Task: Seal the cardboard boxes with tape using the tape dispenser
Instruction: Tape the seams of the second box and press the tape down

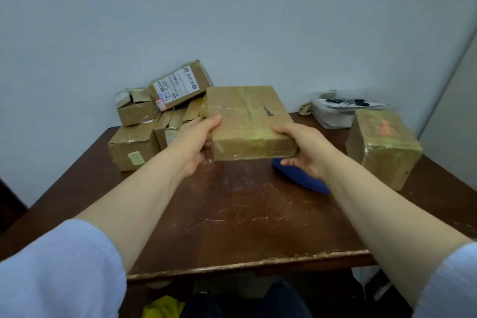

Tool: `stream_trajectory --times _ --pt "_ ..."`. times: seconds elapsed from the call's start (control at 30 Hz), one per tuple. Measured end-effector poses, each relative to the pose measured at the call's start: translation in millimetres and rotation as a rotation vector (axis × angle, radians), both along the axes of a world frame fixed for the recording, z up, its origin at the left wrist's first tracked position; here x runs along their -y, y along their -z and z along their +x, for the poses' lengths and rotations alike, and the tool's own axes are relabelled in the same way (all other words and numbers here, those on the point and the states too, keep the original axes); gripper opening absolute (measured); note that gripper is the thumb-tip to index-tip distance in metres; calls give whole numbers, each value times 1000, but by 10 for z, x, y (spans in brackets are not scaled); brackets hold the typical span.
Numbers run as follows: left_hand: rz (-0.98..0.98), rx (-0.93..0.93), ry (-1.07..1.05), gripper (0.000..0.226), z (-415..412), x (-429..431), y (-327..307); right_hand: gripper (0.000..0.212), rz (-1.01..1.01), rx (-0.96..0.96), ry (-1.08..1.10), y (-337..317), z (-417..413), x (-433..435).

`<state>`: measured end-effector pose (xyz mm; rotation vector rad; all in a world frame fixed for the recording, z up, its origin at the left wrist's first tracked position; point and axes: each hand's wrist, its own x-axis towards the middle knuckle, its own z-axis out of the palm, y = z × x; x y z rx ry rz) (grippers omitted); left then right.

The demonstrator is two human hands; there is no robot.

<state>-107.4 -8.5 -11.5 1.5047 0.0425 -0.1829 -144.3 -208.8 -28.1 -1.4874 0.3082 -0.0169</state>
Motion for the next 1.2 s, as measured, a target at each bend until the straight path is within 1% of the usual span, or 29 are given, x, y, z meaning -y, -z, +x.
stream_trajectory --times 0.07,0.17,0.23,0.27,0.3,0.37,0.4,0.47,0.5,0.53,0.67,0.8,0.9,0.97,1.07,1.2 --pt "7 -16 52 10 93 199 -75 22 77 29 68 -85 50 159" --pt "95 30 91 16 238 480 -138 15 130 39 167 -172 190 363" --pt "87 43 103 27 363 636 -150 11 145 36 204 -214 330 480" --pt "78 37 105 25 429 706 -145 9 143 31 226 -234 410 533" --pt "70 28 101 19 488 768 -139 8 113 15 252 -247 492 585" --pt "63 17 56 7 627 880 -85 8 -34 -39 299 -247 673 686" --pt "78 29 34 8 715 928 -29 8 -111 -60 315 -224 769 730" --pt "122 67 1 23 887 1021 91 9 -220 -74 324 -151 966 806" --pt "149 67 -13 30 979 1067 145 15 -261 -72 323 -103 1068 843" --pt "163 56 -27 32 1059 1111 207 19 -303 -72 327 -45 1162 884" --pt "193 12 -28 30 1290 1263 409 28 -453 -97 336 156 1400 1009" --pt "219 -2 -9 34 1411 1371 556 27 -548 -115 329 304 1542 1079" --pt "264 -36 82 32 1396 1415 610 31 -644 -179 302 390 1574 1102" --pt "291 -43 132 31 1358 1417 601 29 -746 -209 261 389 1552 1051" --pt "392 65 105 34 1294 1360 520 34 -885 -142 221 308 1556 896" --pt "590 239 56 38 1208 1133 380 39 -914 -4 123 158 1556 534"
